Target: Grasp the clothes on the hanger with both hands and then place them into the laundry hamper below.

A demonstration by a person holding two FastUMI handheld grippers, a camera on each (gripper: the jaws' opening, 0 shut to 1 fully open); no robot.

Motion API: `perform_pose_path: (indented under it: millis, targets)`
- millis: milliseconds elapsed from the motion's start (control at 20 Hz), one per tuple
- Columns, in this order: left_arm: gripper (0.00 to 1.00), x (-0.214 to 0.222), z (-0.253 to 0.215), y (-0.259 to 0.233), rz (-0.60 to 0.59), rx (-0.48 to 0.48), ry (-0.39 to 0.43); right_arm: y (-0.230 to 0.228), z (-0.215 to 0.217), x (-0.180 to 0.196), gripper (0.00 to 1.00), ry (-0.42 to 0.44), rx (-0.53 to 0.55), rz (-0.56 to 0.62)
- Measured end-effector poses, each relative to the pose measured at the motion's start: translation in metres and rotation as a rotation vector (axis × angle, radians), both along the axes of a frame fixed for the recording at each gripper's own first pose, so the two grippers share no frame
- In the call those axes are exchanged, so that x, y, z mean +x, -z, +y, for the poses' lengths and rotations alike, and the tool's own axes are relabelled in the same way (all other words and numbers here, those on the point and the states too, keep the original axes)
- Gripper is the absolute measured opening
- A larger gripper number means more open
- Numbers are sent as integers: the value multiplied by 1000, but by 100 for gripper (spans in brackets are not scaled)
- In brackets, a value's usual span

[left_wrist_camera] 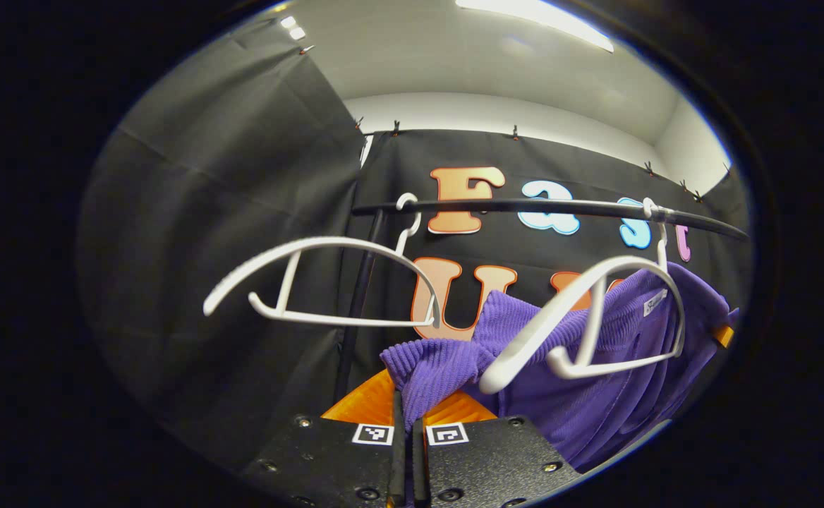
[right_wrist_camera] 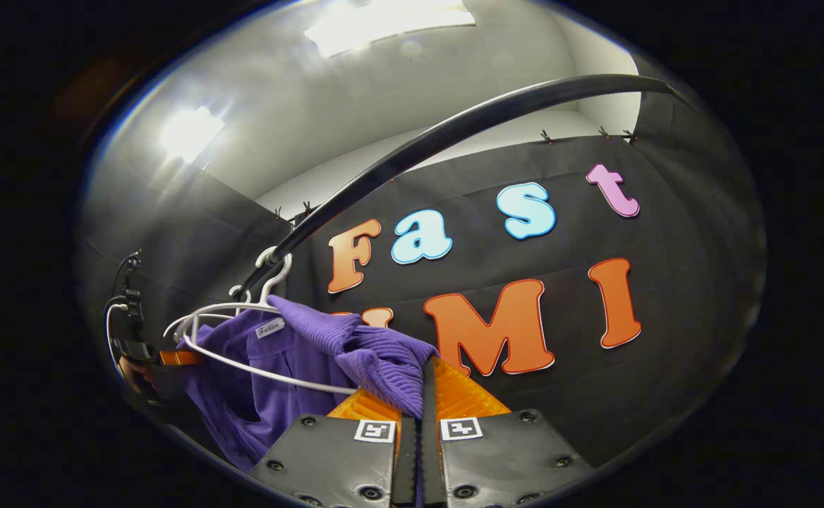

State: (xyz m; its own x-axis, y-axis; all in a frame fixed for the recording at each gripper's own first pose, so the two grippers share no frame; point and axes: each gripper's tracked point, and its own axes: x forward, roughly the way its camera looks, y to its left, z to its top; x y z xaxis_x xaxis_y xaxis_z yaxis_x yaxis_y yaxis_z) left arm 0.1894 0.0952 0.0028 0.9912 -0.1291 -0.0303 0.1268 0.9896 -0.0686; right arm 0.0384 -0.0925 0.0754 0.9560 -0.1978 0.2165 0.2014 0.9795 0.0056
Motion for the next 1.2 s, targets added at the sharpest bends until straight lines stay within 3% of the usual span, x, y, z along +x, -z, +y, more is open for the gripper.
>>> perform_pose_path:
  millis: [400,750,950,1200]
  targets:
    - [4,-34,-17,31,16,101,28,-28,-46,21,10,140,-70,-53]
    - [4,-66,-36,33,21,118,88,16,-109,64,10,252,-24,90]
    - [5,-83,-47,37,26,135,106,59,-119,48,10,246,25,168]
    - [6,-96,-58,30,22,143,118,57,-117,4,10,241,-11,187]
